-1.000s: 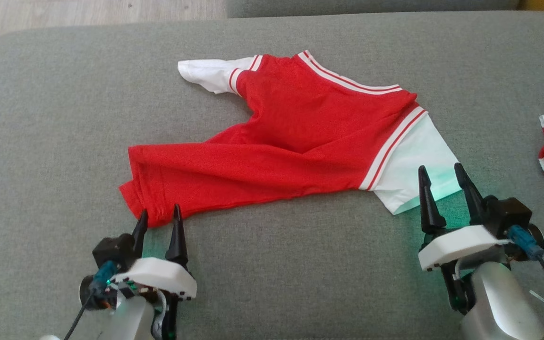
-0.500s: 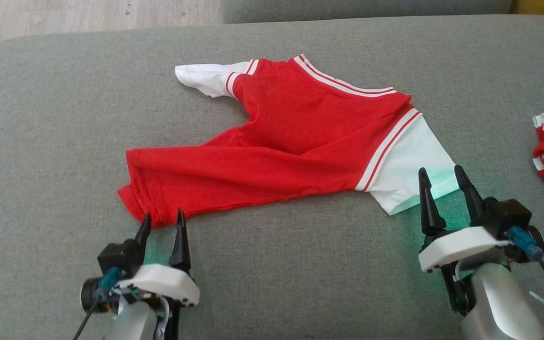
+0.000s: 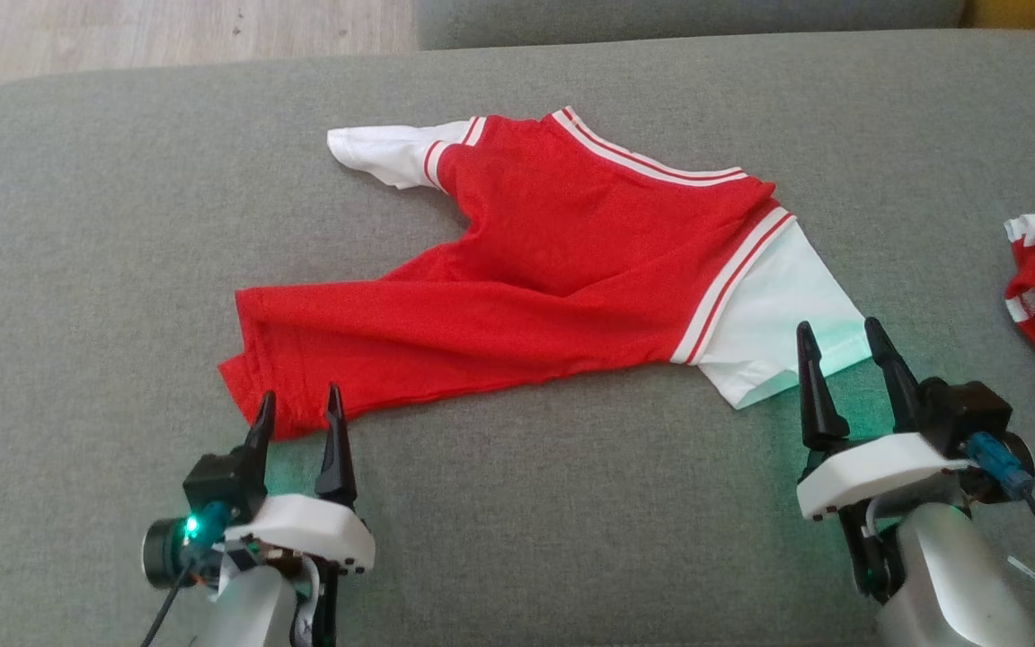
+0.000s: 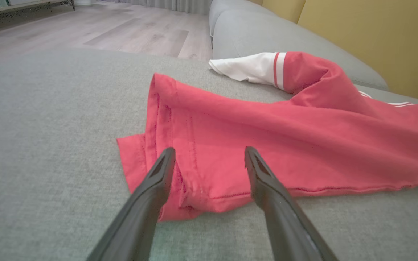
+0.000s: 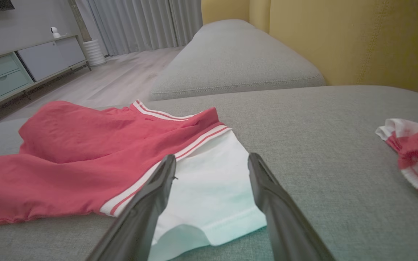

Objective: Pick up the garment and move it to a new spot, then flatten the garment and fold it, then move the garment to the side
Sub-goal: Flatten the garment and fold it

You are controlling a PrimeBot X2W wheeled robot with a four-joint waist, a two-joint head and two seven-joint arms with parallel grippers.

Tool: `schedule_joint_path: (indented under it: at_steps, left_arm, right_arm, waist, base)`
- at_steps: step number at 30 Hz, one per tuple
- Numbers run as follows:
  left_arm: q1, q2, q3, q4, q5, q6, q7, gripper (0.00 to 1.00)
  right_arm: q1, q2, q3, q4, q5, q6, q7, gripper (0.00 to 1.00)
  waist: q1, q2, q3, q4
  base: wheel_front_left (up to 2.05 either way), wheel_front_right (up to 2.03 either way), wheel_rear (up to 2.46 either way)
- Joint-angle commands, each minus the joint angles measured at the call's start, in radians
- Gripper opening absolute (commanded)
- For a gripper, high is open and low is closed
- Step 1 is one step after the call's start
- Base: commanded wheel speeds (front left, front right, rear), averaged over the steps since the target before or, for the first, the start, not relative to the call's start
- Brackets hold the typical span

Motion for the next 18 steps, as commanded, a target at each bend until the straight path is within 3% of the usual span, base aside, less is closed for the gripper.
schedule_joint_path:
  at_steps: [1, 11, 18]
  left_arm:
    - [-0.01, 0.008, 0.021, -0.014, -0.011, 0.001, -0.01, 1.0]
    - [-0.04, 0.008, 0.008, 0.078, -0.04, -0.005, -0.01, 1.0]
    - [-0.048, 0.008, 0.005, 0.064, -0.043, -0.021, -0.01, 1.0]
  right_arm:
    - [-0.01, -0.003, 0.023, -0.025, 0.006, 0.004, -0.011, 1.0]
    - [-0.014, -0.003, 0.015, -0.019, -0.001, 0.004, -0.011, 1.0]
    - [-0.017, -0.003, 0.015, -0.02, 0.0, 0.004, -0.011, 1.0]
  waist:
    - [0.0, 0.0, 0.004, -0.002]
    - [0.0, 0.0, 0.018, -0.007]
    - [0.0, 0.0, 0.022, -0.006]
  base:
    - [0.0, 0.0, 0.0]
    - [0.0, 0.0, 0.0]
    - [0.0, 0.0, 0.0]
